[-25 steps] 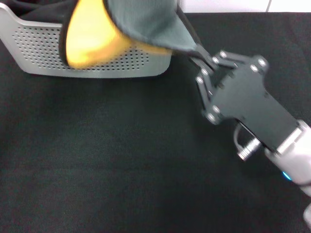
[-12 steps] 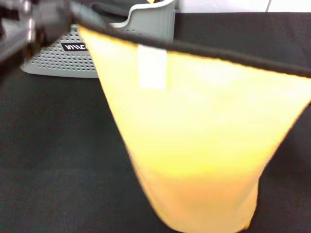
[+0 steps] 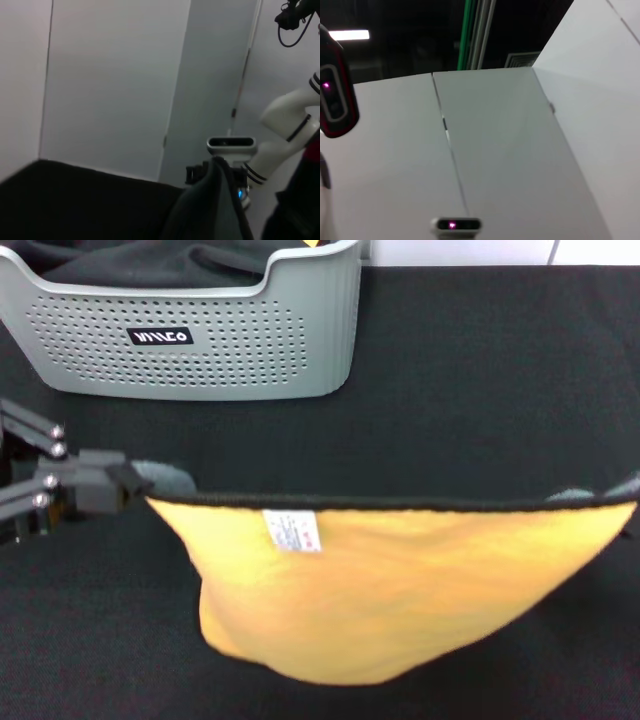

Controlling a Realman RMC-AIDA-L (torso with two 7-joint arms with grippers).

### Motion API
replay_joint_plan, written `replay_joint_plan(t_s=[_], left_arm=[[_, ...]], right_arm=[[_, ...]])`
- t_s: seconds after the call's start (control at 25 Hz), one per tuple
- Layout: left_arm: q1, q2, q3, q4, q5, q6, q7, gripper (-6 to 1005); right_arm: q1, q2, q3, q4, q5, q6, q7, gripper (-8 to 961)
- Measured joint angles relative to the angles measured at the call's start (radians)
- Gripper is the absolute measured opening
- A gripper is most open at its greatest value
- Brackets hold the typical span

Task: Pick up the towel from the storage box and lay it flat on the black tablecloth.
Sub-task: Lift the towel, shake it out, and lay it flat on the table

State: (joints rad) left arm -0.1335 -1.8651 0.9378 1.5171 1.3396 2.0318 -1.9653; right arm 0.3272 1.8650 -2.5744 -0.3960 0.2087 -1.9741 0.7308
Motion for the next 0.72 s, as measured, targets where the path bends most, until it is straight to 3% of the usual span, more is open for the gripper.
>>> replay_joint_plan(t_s=[0.2,0.44,0.72], left_arm=[[-0.007,0.047,0.087,-0.088,0.029,0.003,0.027,20],[0.009,0.092,0.112,-0.108,0.043,0.006,0.032,20],[0.026,0.198,0.161,-0.105,0.010,0.009,0.007,20]], right_arm=[[-0.008,0.014,-0.001,0.018,-0.053,-0.029,0.042,34],[-0.023,0.038,-0.005,0.020,-0.082,-0.050,0.064,37],[-0.007,0.060,-0.005,0.007,-0.117,-0.059,0.139,40]])
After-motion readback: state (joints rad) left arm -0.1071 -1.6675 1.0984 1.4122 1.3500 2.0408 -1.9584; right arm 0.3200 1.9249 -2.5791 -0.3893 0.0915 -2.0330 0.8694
